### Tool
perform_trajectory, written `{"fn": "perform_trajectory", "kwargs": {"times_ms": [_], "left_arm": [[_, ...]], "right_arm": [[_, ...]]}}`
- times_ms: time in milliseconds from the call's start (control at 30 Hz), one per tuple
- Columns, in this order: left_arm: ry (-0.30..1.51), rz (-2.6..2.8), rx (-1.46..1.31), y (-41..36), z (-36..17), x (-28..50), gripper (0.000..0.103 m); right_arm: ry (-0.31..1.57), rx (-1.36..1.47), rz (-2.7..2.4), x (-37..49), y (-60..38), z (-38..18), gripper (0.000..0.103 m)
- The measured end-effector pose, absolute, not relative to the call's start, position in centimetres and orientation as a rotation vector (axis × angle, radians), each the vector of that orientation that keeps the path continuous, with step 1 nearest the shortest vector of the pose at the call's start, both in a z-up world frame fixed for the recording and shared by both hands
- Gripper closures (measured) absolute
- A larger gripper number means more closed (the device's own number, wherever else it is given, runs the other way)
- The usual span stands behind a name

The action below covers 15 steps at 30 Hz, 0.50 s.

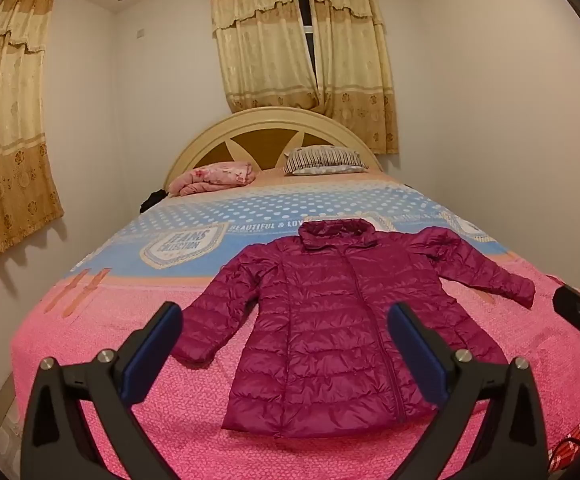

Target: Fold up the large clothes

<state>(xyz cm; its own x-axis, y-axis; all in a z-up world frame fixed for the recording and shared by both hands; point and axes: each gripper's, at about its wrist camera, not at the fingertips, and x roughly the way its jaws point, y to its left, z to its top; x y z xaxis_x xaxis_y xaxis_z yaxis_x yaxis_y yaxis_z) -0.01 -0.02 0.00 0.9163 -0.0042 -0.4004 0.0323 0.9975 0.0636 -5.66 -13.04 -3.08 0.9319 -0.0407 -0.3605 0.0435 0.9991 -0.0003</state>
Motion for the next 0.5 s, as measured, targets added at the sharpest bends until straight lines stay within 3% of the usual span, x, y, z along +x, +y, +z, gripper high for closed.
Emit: {"fn": "perform_trajectory", "kwargs": {"times_ms": [500], "left_arm": [[0.403,-0.016,0.073,0.1,0.06,0.21,0.0]], "right_arm": [[0.381,0.008,-0.032,-5.17,-12.86,-3.79,0.001]]}}
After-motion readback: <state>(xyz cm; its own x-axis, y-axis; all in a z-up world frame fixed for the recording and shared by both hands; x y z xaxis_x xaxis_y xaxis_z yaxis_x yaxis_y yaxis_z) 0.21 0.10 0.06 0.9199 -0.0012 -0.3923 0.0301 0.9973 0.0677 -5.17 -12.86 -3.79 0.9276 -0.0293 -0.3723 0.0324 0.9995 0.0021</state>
